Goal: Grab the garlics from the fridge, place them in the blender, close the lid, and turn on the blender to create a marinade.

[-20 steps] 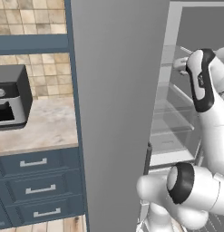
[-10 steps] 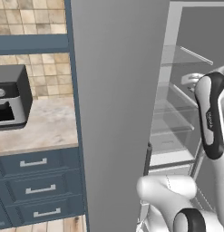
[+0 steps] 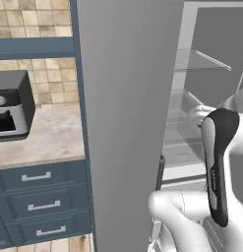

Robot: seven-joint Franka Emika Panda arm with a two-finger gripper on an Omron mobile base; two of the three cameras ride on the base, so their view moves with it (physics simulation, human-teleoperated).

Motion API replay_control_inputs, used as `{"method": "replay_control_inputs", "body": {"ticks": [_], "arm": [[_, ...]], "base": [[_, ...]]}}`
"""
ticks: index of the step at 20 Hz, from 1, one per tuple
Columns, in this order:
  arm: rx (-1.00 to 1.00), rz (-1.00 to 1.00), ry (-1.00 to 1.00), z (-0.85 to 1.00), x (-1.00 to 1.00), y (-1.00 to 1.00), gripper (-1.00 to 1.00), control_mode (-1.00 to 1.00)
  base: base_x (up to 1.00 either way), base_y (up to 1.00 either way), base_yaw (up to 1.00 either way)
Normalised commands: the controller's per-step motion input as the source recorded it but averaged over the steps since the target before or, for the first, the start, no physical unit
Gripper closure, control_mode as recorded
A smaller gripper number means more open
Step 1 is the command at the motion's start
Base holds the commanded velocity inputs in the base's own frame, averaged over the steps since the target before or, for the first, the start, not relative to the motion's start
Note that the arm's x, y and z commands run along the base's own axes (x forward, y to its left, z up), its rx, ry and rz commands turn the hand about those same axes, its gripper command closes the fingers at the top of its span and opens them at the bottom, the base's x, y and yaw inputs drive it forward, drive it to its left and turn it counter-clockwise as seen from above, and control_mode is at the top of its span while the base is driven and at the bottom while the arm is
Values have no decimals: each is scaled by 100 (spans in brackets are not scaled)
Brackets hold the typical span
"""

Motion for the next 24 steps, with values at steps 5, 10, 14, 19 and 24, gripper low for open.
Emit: {"method": "replay_control_inputs", "body": {"ticks": [5,10,14,19,24], "arm": [[-9,5,16,-61,-52,71,100,-100],[-1,4,0,-12,-20,18,100,100],[0,0,0,0,0,0,100,100],[0,0,0,0,0,0,100,100],[0,0,0,0,0,0,100,100]], "base": [[0,0,0],[-29,21,0],[-87,81,-44],[-83,38,-69],[-56,6,-89]]}}
